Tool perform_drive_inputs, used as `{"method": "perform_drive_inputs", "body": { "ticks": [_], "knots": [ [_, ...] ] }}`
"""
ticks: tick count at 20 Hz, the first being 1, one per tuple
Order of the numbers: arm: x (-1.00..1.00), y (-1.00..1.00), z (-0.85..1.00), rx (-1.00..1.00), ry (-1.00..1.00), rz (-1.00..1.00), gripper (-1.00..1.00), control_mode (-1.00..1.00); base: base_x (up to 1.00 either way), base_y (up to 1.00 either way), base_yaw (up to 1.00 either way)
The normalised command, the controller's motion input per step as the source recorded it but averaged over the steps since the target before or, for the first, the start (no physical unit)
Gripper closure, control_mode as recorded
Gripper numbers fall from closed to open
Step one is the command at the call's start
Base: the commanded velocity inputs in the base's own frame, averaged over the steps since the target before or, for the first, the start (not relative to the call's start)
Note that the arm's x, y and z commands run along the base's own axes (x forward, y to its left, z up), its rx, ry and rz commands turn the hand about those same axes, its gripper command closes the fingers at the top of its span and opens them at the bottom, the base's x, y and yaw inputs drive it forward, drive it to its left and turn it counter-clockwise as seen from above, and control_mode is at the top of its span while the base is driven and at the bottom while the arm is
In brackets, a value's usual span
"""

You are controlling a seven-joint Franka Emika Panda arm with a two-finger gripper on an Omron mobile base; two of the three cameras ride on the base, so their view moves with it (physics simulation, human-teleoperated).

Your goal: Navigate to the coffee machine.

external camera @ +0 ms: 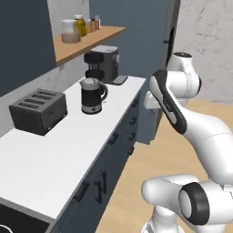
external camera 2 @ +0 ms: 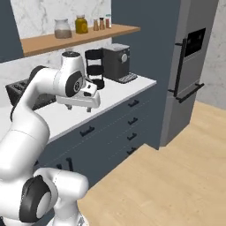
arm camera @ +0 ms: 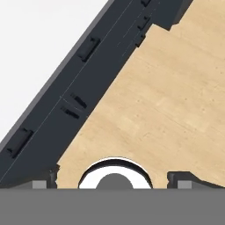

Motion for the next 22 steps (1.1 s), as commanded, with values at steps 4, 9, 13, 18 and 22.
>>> {"method": "perform_drive_inputs", "body": {
  "ticks": [4,9,13,18,22],
  "knots": [
    [0.0,0.0,0.0,0.0,0.0,0.0,-1.0,1.0,0.85,-0.79,0.11],
    [0.0,0.0,0.0,0.0,0.0,0.0,-1.0,1.0,0.81,-0.81,0.15],
    [0.0,0.0,0.0,0.0,0.0,0.0,-1.0,1.0,0.75,-0.81,0.19],
    [0.0,0.0,0.0,0.0,0.0,0.0,-1.0,1.0,0.68,-0.75,0.24],
    [0.0,0.0,0.0,0.0,0.0,0.0,-1.0,1.0,0.56,-0.7,0.29]
  ]
}}
